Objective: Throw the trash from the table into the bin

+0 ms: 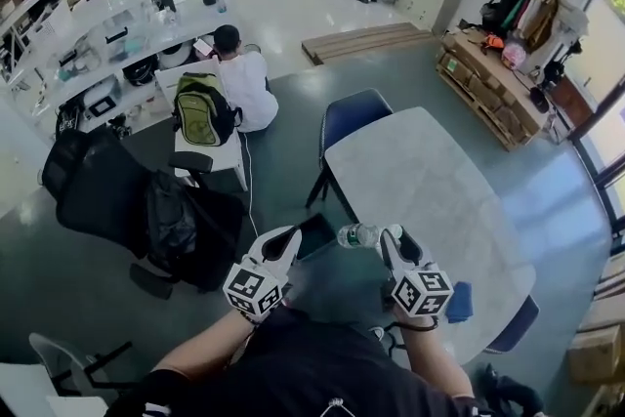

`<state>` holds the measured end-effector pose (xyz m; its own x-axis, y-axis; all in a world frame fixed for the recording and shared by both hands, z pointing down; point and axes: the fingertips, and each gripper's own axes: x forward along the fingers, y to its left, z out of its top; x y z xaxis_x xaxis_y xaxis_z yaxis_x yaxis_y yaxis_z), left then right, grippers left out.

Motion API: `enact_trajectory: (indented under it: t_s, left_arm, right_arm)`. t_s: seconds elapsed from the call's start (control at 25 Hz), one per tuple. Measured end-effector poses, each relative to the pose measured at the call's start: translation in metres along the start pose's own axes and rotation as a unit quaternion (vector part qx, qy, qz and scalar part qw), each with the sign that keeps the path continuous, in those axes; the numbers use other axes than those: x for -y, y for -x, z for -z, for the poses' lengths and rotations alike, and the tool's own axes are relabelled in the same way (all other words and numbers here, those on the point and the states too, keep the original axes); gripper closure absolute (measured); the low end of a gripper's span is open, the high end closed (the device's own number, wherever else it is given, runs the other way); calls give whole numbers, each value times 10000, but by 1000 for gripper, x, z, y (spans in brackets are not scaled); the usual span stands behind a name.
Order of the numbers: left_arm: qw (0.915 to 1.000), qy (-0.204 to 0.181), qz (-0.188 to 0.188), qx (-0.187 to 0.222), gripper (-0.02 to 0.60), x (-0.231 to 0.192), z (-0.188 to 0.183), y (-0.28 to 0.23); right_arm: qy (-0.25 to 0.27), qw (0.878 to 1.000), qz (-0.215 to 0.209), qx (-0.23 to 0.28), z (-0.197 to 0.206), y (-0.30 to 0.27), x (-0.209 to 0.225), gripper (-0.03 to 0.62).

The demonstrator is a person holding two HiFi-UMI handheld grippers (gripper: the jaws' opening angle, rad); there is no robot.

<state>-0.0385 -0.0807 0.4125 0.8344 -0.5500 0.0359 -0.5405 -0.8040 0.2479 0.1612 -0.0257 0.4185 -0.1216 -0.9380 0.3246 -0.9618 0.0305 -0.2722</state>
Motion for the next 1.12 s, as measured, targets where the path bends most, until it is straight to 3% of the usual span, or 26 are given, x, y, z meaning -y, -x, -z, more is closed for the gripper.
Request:
enact_trajectory:
  t_s: [0.28,0.64,0.88,1.12]
  left_arm:
    - [9983,35,-555,168,580,-86,-13,47]
    - [9916,171,-1237,342,580,-124,-14,69]
    - [9868,109,-1587,290,580,-134,-10,67]
    - [9814,132,-1909,156,580,-139,8,49]
  right_arm:
    - [270,9992,-179,-233,0,-57,-66,422]
    - [876,9920,-837,-361,-11,-120,-111,422]
    - [1058,9868,-1112,-513,-4,-145,-110,422]
    - [1427,9823,-927,-778,30,-174,-75,422]
